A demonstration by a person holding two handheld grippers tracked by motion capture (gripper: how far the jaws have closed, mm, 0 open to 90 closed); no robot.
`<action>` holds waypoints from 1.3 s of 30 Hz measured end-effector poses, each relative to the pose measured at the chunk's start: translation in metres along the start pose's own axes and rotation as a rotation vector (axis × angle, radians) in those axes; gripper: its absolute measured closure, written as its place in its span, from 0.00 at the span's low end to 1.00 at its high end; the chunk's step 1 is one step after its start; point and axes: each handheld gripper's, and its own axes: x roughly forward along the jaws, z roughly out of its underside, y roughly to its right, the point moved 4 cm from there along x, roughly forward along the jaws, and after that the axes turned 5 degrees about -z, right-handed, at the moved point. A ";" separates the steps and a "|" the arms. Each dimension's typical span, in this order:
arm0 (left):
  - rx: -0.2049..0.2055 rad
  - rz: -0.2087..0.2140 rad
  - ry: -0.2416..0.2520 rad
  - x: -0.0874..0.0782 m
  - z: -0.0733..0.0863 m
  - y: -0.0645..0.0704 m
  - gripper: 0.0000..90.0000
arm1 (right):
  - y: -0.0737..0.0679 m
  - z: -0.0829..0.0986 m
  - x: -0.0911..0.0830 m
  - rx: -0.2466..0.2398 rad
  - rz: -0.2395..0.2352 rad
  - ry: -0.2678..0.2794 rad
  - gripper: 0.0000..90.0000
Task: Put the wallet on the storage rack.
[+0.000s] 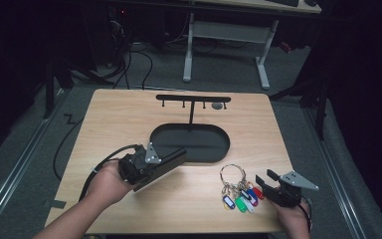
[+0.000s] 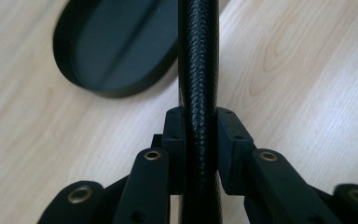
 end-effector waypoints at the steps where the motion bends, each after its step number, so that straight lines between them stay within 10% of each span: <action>1: 0.005 0.002 0.004 -0.001 -0.003 0.000 0.84 | 0.000 0.000 0.000 -0.001 -0.002 0.000 0.51; 39: 0.300 -0.135 0.083 0.042 -0.062 -0.015 0.84 | -0.006 -0.002 -0.004 0.014 -0.052 -0.018 0.56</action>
